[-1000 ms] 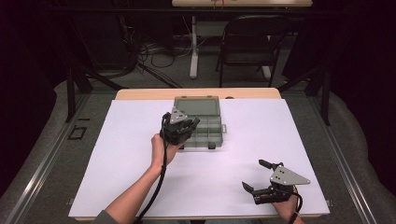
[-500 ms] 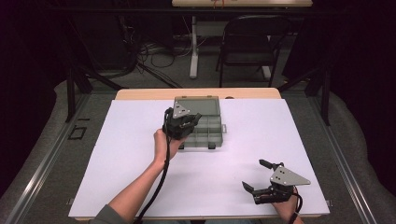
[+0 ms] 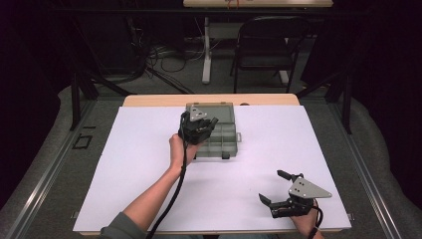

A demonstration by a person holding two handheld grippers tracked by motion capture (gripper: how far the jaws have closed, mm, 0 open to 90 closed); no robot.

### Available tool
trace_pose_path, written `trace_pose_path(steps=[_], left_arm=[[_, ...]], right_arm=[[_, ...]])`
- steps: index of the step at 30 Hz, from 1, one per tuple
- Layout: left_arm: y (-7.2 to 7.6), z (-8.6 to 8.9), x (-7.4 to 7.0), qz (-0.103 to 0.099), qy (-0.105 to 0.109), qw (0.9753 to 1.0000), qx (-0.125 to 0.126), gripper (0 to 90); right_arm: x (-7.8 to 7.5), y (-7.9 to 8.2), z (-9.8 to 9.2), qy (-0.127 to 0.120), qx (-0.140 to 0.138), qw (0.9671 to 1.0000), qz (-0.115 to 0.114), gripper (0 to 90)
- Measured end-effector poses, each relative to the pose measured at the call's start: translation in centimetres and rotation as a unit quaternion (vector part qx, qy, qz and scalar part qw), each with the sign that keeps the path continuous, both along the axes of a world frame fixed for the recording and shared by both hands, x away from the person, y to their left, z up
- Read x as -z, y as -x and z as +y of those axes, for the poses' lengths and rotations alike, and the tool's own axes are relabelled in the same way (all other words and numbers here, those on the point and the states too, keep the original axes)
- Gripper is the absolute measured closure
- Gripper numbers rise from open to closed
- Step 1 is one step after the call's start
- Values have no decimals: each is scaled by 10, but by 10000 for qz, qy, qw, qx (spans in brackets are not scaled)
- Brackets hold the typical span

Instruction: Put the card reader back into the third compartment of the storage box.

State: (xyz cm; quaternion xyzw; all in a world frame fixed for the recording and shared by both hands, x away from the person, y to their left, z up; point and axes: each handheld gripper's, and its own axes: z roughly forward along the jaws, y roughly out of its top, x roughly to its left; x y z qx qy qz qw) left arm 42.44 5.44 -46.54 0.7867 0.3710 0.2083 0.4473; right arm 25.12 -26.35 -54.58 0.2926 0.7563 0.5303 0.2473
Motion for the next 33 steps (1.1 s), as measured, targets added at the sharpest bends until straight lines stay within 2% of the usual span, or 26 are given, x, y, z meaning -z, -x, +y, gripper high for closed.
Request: trace_pose_path(steps=[7, 33], left_arm=[[-5, -4, 1, 36, -69, 10000, -36, 735], [-25, -16, 9, 201, -10, 9994, -279, 735]], right_arm=[[0, 0, -1, -1, 20, 10000, -18, 3], [1, -1, -1, 2, 36, 10000, -37, 0]])
